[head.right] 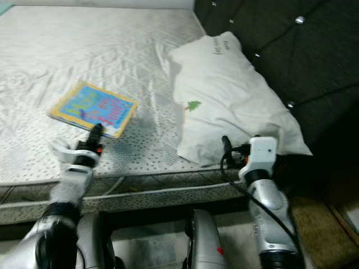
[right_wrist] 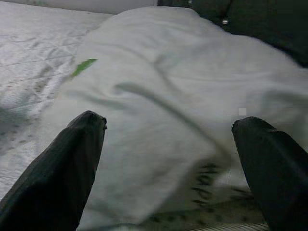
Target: Clean up the room
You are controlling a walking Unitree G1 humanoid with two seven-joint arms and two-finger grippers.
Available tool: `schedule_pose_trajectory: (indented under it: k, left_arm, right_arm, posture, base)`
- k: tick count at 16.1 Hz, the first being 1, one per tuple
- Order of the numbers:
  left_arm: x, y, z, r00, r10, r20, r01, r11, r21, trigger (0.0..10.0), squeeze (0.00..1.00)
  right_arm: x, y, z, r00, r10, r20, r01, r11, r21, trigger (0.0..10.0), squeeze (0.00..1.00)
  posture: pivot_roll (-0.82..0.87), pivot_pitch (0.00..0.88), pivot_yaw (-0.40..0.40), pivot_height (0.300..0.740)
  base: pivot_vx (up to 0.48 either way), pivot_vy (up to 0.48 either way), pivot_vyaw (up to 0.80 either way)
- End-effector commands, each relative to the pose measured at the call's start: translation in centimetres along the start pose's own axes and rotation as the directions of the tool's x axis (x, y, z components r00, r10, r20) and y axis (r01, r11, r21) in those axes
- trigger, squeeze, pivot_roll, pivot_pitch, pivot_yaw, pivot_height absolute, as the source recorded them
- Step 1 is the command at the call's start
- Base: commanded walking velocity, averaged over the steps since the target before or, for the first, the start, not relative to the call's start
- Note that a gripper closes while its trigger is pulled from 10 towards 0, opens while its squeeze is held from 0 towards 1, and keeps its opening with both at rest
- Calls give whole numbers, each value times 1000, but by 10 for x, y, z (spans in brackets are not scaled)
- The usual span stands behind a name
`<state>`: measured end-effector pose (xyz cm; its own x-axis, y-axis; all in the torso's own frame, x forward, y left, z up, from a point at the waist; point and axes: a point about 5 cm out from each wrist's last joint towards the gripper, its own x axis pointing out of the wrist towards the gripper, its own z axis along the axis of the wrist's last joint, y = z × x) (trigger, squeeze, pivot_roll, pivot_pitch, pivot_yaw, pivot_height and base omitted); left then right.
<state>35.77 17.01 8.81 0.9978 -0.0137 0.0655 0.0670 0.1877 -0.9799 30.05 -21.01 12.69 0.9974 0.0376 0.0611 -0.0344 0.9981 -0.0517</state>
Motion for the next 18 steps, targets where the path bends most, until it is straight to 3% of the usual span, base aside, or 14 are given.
schedule_pose_trajectory:
  k: [1, 3, 4, 7, 8, 9, 10, 18]
  left_arm:
    - [2, 0, -1, 1000, 10, 17, -9, 999, -35, 10000, 0]
    - [1, 6, -9, 998, 68, 16, -67, 995, -69, 10000, 0]
    - [-2, 13, -22, 990, 140, -7, -140, 989, -55, 10000, 0]
    - [-8, 19, -44, 976, 211, -55, -213, 976, -48, 10000, 0]
    - [-10, 23, -49, 966, 252, -62, -254, 967, -28, 10000, 122]
    - [-11, 24, -51, 963, 261, -63, -263, 964, -25, 10000, 404]
    - [-12, 25, -54, 953, 293, -72, -293, 956, 12, 10000, 980]
    - [-16, 31, -68, 885, 424, -192, -367, 890, 272, 10000, 1000]
  right_arm:
    - [-2, -8, 7, 1000, -12, 12, 12, 1000, -5, 10000, 0]
    - [-5, -14, 12, 1000, -21, 21, 21, 1000, -14, 10000, 0]
    - [-7, -19, 17, 999, -27, 26, 27, 999, -25, 10000, 0]
    - [-8, -19, 22, 999, -26, 32, 27, 999, -29, 10000, 0]
    - [-8, -18, 24, 999, -23, 35, 24, 999, -28, 10000, 0]
    - [-9, -17, 24, 999, -20, 36, 21, 999, -29, 10000, 0]
    - [-9, -15, 25, 999, -13, 38, 14, 999, -30, 10000, 0]
    - [-7, -13, 27, 999, -27, 47, 28, 999, -20, 10000, 0]
  posture:
    - [-270, 143, -62, 536]
    - [-301, 145, -59, 536]
    - [-319, 147, -53, 536]
    - [-338, 147, -46, 536]
    - [-341, 145, -43, 536]
    - [-342, 145, -43, 536]
    - [-342, 140, -36, 536]
    - [-333, 130, -11, 536]
  base:
    - [0, 0, 0]
    - [0, 0, 0]
    - [0, 0, 0]
    - [0, 0, 0]
    - [0, 0, 0]
    - [0, 0, 0]
    - [0, 0, 0]
    - [0, 0, 0]
